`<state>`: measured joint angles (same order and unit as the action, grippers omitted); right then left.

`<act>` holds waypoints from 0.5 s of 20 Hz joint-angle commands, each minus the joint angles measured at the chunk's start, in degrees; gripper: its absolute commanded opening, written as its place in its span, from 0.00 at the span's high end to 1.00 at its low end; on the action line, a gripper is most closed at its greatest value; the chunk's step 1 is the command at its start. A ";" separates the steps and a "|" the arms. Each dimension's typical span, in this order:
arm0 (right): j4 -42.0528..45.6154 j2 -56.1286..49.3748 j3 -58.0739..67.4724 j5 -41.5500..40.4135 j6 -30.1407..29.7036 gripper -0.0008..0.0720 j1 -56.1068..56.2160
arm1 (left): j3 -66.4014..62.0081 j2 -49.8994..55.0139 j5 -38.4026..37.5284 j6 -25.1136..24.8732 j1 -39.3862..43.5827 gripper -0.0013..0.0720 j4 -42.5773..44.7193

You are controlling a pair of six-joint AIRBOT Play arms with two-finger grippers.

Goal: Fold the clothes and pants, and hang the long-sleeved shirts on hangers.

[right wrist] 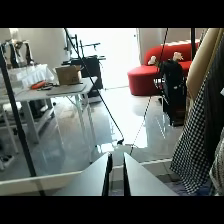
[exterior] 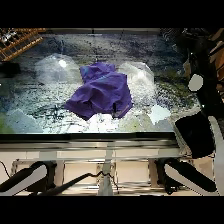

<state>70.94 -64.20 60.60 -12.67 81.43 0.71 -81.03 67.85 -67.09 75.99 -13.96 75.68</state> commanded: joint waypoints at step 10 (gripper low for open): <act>-1.79 13.29 0.26 25.38 11.63 0.81 -0.04 | 13.97 1.44 -27.04 -7.32 8.15 0.81 -31.67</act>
<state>68.18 -55.31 60.80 3.51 92.03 0.71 -74.50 72.62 -89.36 73.47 -9.72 48.75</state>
